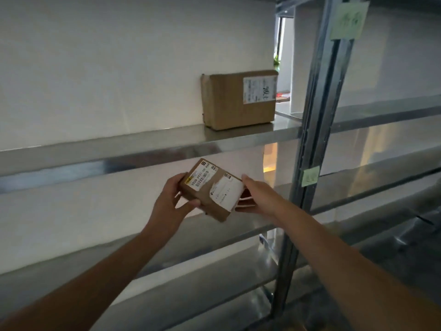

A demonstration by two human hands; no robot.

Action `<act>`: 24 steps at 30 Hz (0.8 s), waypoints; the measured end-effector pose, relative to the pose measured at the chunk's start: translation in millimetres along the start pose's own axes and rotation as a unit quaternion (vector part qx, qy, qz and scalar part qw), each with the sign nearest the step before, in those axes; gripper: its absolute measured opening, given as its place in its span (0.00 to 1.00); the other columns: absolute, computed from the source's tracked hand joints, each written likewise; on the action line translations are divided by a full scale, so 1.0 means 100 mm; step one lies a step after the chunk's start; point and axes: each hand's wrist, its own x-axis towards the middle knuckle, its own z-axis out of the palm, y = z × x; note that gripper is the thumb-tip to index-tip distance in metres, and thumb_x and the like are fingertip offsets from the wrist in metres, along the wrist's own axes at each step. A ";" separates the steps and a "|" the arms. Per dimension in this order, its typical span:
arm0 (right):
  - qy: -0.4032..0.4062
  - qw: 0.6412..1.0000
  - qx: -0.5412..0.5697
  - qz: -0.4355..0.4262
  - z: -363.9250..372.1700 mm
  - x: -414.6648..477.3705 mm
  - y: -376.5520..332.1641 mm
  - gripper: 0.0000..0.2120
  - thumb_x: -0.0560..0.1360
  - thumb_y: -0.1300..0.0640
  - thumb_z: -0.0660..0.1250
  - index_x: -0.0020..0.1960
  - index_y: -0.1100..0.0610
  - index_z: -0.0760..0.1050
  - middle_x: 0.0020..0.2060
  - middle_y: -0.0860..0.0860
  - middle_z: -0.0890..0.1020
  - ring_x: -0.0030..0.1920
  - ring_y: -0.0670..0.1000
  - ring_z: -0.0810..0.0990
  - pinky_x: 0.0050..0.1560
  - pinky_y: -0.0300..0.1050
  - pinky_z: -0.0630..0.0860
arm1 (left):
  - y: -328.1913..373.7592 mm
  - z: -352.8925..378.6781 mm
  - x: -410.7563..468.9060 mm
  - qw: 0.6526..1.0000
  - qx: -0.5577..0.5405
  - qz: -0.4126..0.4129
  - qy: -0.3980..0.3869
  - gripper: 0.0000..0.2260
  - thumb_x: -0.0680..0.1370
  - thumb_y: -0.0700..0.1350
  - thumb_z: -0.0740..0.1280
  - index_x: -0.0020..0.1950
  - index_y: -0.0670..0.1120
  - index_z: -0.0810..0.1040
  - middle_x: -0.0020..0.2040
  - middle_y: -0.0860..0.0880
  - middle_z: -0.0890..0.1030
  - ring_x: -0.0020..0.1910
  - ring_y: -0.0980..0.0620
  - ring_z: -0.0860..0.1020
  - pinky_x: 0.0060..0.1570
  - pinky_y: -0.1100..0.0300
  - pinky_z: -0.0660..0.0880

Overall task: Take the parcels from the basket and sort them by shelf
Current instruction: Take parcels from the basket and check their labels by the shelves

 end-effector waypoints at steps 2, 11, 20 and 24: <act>-0.039 0.999 0.017 -0.011 0.49 -0.02 -0.07 0.22 0.83 0.46 0.55 0.60 0.63 0.76 0.58 0.62 0.80 0.53 0.58 0.83 0.47 0.45 0.83 | -0.02 -0.48 -0.19 0.999 -0.010 -0.011 0.037 0.27 0.72 0.33 0.74 0.66 0.52 0.71 0.60 0.57 0.79 0.62 0.55 0.77 0.61 0.60 0.74; -0.182 0.979 -0.058 -0.069 3.04 -0.46 -0.19 0.20 0.81 0.47 0.57 0.62 0.60 0.75 0.55 0.55 0.82 0.55 0.53 0.82 0.62 0.52 0.78 | -0.06 -2.61 -1.41 0.977 0.030 -0.062 0.203 0.24 0.68 0.43 0.75 0.60 0.58 0.73 0.59 0.55 0.80 0.59 0.56 0.80 0.53 0.67 0.78; -0.326 0.937 -0.094 -0.077 5.15 -1.23 -0.24 0.15 0.80 0.53 0.61 0.61 0.54 0.57 0.55 0.52 0.75 0.45 0.42 0.76 0.34 0.31 0.76 | 0.00 -4.27 -2.75 0.922 0.067 -0.117 0.362 0.24 0.71 0.38 0.74 0.62 0.55 0.72 0.59 0.52 0.80 0.61 0.55 0.78 0.61 0.50 0.75; -0.366 0.921 -0.097 -0.088 5.82 -1.55 -0.21 0.13 0.80 0.54 0.61 0.58 0.52 0.57 0.51 0.51 0.74 0.45 0.45 0.77 0.38 0.38 0.79 | 0.06 -4.67 -3.25 0.890 0.091 -0.129 0.428 0.23 0.70 0.43 0.75 0.61 0.56 0.72 0.57 0.56 0.81 0.60 0.54 0.78 0.57 0.52 0.75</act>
